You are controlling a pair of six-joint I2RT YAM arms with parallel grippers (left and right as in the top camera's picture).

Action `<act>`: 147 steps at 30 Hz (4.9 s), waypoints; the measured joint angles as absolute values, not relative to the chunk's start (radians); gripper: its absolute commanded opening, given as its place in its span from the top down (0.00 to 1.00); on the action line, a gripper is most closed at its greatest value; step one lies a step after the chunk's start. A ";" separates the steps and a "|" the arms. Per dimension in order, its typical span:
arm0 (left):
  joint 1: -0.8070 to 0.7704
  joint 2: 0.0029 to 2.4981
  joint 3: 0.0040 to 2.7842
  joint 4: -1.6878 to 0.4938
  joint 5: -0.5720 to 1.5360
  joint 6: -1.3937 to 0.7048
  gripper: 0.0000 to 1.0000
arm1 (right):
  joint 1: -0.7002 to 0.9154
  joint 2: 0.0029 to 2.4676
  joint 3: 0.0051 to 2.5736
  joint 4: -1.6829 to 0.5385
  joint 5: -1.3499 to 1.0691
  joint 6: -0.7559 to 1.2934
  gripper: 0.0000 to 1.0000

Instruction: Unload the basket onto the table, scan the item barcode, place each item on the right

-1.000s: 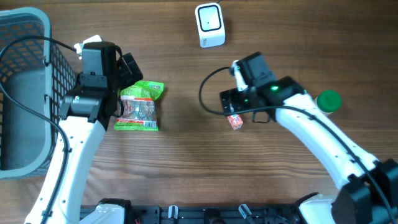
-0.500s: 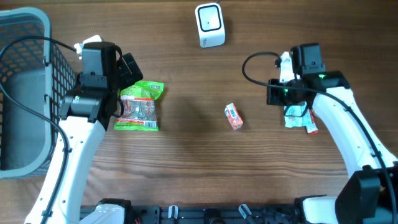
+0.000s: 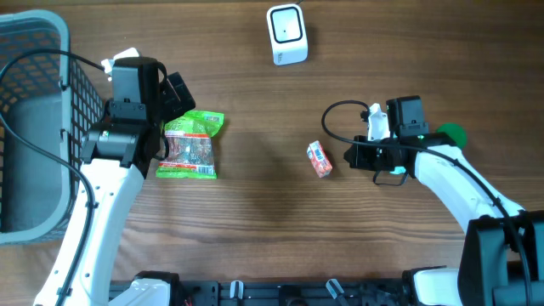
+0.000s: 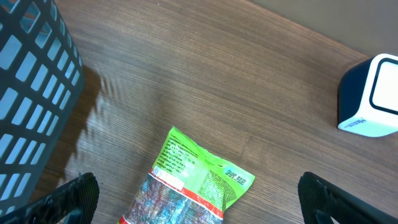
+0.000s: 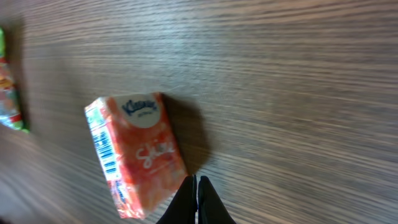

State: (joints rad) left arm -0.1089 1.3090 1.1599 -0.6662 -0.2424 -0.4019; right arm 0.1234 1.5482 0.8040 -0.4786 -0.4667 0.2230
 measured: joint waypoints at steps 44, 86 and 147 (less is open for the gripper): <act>-0.109 1.309 1.160 -0.666 -0.242 -0.402 0.00 | 0.263 1.548 0.801 -0.342 -0.516 0.317 0.96; -0.109 1.309 1.160 -0.666 -0.242 -0.402 0.00 | 0.251 1.548 0.802 -0.430 -0.393 0.363 0.96; -0.109 1.309 1.160 -0.666 -0.242 -0.402 0.00 | 0.384 1.548 0.802 -0.426 -0.479 0.363 0.96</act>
